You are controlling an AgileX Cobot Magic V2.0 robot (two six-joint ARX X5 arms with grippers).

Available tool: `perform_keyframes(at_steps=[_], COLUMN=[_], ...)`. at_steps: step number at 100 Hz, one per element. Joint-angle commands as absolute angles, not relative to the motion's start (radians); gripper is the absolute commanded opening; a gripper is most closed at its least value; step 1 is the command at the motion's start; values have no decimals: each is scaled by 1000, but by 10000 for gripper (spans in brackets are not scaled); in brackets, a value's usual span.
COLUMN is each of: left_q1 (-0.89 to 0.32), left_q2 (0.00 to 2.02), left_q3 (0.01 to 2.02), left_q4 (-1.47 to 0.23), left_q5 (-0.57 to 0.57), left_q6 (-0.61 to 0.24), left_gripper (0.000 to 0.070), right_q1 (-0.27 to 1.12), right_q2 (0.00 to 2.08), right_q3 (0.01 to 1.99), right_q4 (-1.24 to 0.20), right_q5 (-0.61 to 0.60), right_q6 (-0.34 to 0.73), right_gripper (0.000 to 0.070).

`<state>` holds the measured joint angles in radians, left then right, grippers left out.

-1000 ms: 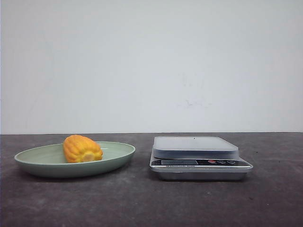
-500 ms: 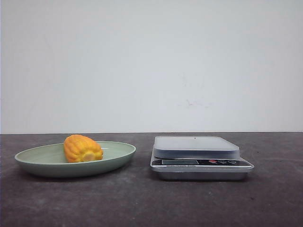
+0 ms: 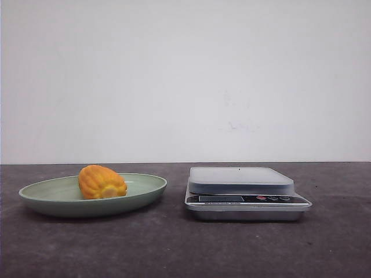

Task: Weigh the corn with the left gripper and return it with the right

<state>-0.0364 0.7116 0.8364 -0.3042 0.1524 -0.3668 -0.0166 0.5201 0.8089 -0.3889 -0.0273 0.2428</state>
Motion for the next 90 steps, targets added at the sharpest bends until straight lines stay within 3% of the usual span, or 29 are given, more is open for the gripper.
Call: perform_keyframes(at_steps=[1,19,39,67,90], left_q1=[-55,-187,-367,-456,-481], left_q2=[785,985,1197,1498,1635], left_q3=[918,1053,1071,1071,1071], left_q4=[-343,-397,-385,-378,-409], left_q5=[171,138,-9,-62,-76], left_q6=[-344,-337,-325,-357,-380], left_gripper=[470,472,474,474,475], right_q1=[-14,2,3,5,5], right_q2=[529,572,652,717,717], right_q3=[855,928,999,1031,1031], right_q4=[-392,-457,-590,-629,-630], right_q5=[-68,-123,-183,-244,-245], right_q6=[221,221,221,220,205], right_gripper=[380,392,567,569,569])
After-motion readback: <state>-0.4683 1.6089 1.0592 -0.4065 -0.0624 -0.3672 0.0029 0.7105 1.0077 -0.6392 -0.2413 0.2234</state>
